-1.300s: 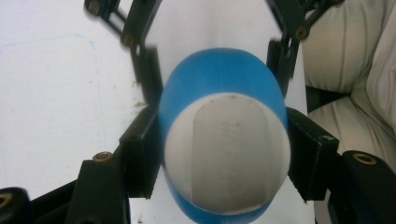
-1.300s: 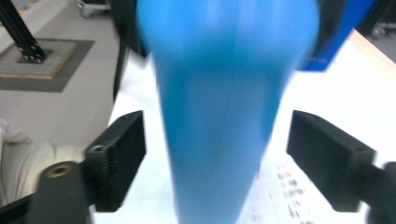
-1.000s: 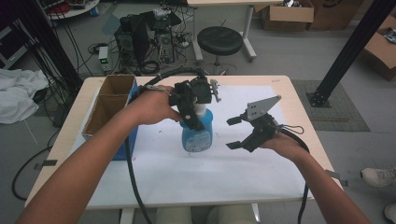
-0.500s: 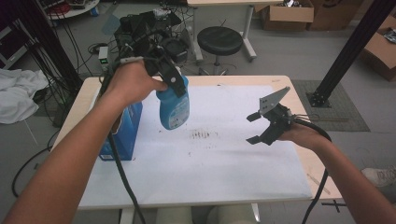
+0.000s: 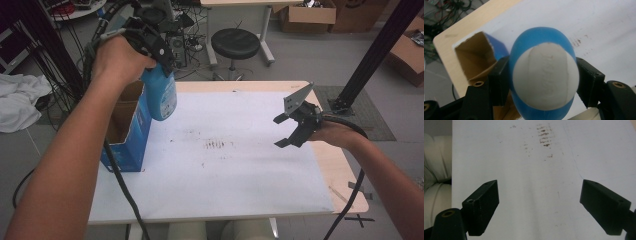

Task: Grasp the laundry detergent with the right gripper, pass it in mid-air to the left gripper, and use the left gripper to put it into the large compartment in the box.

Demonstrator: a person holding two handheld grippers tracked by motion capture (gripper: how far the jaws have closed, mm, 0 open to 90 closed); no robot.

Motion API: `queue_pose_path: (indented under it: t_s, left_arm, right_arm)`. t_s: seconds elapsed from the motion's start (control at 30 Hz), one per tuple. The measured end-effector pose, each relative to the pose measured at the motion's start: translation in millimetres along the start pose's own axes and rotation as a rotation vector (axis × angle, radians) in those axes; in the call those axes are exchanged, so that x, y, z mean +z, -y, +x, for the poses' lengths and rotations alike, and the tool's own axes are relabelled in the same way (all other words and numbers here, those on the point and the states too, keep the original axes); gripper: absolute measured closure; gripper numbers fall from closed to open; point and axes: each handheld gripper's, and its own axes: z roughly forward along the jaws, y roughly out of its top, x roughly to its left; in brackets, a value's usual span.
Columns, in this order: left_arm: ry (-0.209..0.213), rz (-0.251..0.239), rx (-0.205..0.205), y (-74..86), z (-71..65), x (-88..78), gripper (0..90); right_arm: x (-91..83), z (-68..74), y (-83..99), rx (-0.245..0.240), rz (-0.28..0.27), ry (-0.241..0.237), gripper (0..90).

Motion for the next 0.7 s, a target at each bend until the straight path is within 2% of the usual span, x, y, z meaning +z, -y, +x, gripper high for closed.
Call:
queue_pose_path:
  t_s: [0.1, 0.3, 0.53, 0.7]
  left_arm:
    - [-0.025, 0.004, -0.048, 0.3, 10.0, -8.2, 38.1]
    - [-0.062, 0.006, -0.145, 6.5, 33.2, -22.8, 38.1]
    - [-0.082, 0.014, -0.232, 18.0, 53.6, -24.6, 38.1]
    - [-0.107, 0.023, -0.279, 28.4, 67.3, -18.4, 38.1]
  right_arm:
    - [-1.2, -2.3, -0.8, -0.003, 0.022, 0.004, 15.7]
    - [-3.2, -5.7, 0.7, -0.01, 0.024, 0.007, 15.7]
    - [-1.1, -8.0, 4.4, -0.011, 0.037, 0.004, 15.7]
    - [-0.7, -9.0, 7.3, -0.011, 0.039, 0.003, 15.7]
